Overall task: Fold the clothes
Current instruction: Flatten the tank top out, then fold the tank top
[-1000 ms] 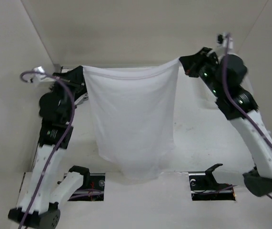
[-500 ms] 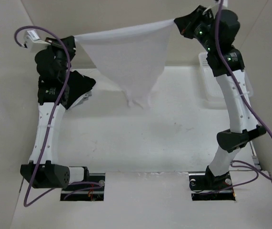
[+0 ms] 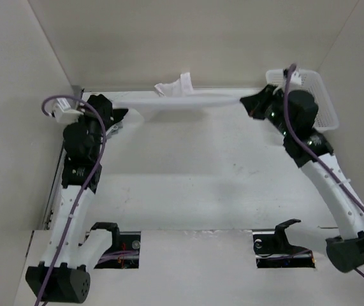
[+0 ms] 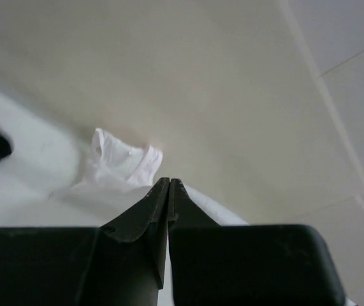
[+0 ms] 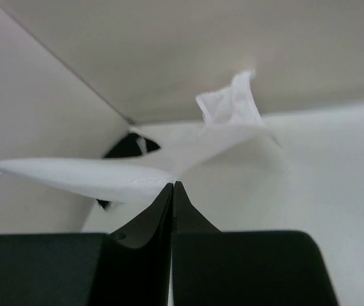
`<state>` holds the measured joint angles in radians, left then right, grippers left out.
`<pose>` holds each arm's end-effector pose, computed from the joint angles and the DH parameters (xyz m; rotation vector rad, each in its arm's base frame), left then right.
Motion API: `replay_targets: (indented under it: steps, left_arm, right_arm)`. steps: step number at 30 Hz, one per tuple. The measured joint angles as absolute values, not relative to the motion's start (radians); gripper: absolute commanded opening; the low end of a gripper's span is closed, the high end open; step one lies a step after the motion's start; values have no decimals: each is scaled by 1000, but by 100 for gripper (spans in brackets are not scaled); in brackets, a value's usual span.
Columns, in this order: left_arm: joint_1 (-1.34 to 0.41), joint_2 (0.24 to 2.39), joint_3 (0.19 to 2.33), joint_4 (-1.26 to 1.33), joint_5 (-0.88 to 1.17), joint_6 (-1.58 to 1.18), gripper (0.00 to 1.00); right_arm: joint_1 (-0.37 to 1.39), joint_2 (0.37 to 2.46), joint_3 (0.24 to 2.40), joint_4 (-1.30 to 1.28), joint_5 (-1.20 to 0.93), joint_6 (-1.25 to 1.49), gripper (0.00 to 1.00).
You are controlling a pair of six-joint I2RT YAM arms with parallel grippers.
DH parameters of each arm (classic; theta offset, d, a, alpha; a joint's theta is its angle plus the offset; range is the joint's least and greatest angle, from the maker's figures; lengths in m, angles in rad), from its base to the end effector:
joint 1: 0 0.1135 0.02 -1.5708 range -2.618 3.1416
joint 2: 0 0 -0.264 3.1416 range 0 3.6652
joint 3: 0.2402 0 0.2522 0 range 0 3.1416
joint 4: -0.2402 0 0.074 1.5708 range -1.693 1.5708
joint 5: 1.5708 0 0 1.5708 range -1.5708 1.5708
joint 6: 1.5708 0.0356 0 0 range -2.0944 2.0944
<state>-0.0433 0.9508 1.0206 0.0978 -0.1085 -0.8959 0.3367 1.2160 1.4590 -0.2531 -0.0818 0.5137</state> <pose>0.2146 -0.0054 0.4235 -0.6787 1.2710 -0.7004 0.2455 0.0890 0.4771 0.0782 1.6267 0.7251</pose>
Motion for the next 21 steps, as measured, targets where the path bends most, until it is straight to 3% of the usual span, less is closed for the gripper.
replay_targets:
  steps: [5,10,16,21]
  left_arm:
    - [-66,626,616,-45,-127,-887,0]
    - [-82,241,424,-315,-110,-900,0]
    - [-248,38,402,-605,-120,-990,0]
    - [-297,25,415,-715,-200,-1037,0]
  right_arm:
    - [410,962,897,-178,-52,561,0]
    - [613,632,503,-215,1,657,0]
    - [969,323,332,-392,137,860,0]
    - [1220,359,352,-486,299,978,1]
